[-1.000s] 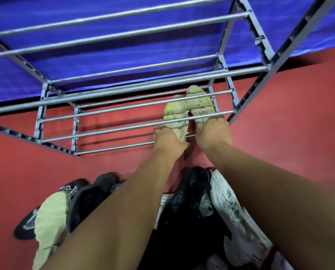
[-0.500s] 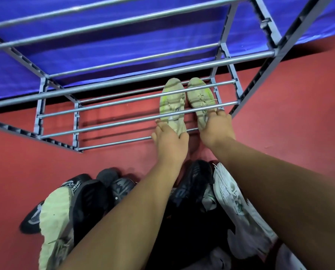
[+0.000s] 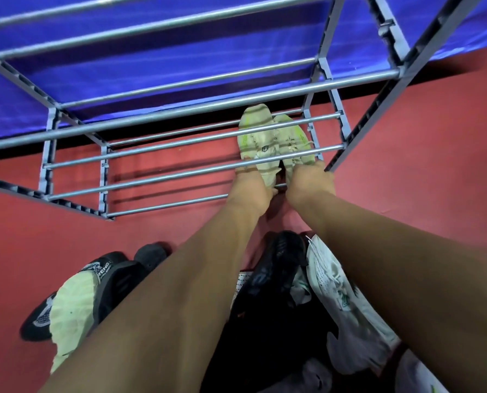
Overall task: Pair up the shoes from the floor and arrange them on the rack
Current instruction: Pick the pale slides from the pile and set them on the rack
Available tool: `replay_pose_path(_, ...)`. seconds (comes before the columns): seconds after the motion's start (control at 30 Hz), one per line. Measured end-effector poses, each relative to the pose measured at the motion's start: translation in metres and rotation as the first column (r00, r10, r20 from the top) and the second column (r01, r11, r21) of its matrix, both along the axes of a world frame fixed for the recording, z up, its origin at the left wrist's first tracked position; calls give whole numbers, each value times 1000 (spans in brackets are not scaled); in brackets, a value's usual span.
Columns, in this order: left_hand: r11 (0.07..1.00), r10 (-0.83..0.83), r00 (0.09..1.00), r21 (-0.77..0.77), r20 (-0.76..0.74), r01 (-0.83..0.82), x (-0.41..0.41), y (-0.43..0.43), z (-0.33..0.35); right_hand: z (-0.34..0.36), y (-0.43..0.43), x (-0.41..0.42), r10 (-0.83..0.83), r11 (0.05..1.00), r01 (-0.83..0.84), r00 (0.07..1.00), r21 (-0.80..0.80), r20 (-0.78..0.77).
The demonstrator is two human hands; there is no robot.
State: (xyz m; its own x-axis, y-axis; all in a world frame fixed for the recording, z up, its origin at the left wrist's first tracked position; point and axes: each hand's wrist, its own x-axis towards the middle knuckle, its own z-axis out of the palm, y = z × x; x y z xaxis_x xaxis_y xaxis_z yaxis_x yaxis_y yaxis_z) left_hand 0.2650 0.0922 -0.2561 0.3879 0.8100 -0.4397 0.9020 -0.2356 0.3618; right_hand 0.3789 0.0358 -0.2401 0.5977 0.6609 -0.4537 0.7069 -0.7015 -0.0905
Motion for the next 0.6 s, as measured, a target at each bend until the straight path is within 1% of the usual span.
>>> replay_pose_path(0.1,1000,11,1000,10,26,-12,-6,1,-9,-1,-6,3,48,995,-51,998,84,44)
replay_pose_path(0.17,1000,26,998,2,53,-26,-9,0,-9,1,-13,1,20,985,-23,1000,171,23)
replay_pose_path(0.3,999,22,997,45,71,-25,-13,-5,-11,9,-24,-3,-94,934,117,992,336,-82)
replay_pose_path(0.4,998,7,997,54,74,-11,-13,-10,-9,13,-27,-8,-170,841,253,963,478,-210)
replay_pose_path(0.43,998,15,996,57,86,-20,-14,-11,-8,15,-28,-11,-175,817,273,957,507,-232)
replay_pose_path(0.6,994,82,988,66,134,-92,-21,-13,-9,11,-29,-17,-118,783,170,985,598,-125)
